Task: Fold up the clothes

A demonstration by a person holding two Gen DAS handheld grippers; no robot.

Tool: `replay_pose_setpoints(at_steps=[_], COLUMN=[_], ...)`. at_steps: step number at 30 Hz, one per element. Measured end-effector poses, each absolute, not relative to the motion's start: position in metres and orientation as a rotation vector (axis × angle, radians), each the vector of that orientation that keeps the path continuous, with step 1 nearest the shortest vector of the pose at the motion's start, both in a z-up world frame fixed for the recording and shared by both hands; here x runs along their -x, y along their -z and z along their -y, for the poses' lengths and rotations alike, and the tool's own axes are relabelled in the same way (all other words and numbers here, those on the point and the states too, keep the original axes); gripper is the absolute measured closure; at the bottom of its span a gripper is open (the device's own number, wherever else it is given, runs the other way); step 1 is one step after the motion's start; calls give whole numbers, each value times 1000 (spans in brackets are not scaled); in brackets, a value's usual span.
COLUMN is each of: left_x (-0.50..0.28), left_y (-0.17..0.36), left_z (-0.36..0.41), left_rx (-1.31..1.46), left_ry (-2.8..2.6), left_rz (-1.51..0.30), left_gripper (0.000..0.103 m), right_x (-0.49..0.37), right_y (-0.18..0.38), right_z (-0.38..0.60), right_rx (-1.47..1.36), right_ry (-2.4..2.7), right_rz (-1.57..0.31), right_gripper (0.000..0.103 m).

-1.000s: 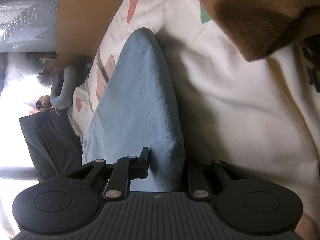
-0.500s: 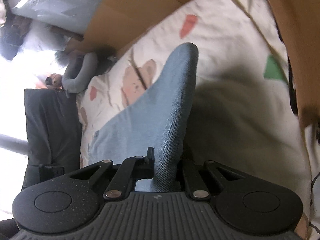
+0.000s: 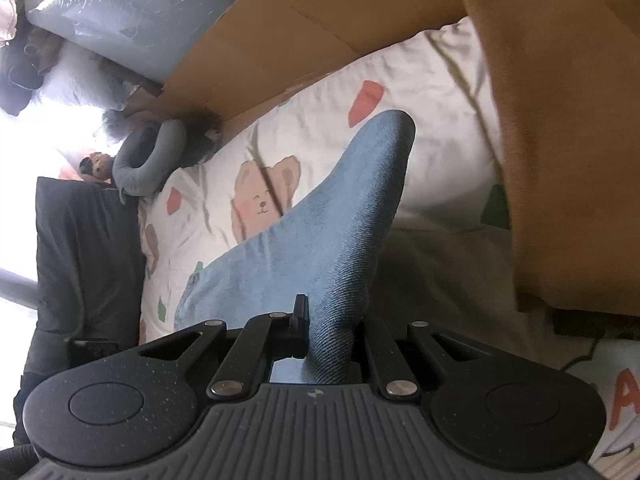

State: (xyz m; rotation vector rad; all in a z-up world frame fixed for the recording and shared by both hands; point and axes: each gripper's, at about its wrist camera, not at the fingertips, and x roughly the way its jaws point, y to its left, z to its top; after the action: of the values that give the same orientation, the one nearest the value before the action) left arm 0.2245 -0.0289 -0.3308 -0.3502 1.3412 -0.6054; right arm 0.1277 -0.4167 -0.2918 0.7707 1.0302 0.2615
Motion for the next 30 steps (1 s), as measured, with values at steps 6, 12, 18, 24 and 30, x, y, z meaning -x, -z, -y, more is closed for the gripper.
replay_pose_setpoints(at_steps=[6,12,18,24,30], left_x=[-235,-232,-213,-208,-204], left_y=[338,352,368,372,364], left_z=[35,43,44,32,30], left_rx=[327,308,306,311,267], left_ry=[583,577,563,548,571], left_rz=[-1273,-1313,-1358,-1419,-1469], left_gripper=[62,63,71,97,101], right_x=[-123,-123,-125,-124,-126], right_y=[289,285,288,298,299], right_z=[413,408,399,400,401], right_rx=[-753,-741,-688,-655,-650], right_ry=[-246,-224,-192,-147,-140], right_rz=[-1028,-1038,-1082,-1130,-1136], right_gripper=[97,97,97,97,97])
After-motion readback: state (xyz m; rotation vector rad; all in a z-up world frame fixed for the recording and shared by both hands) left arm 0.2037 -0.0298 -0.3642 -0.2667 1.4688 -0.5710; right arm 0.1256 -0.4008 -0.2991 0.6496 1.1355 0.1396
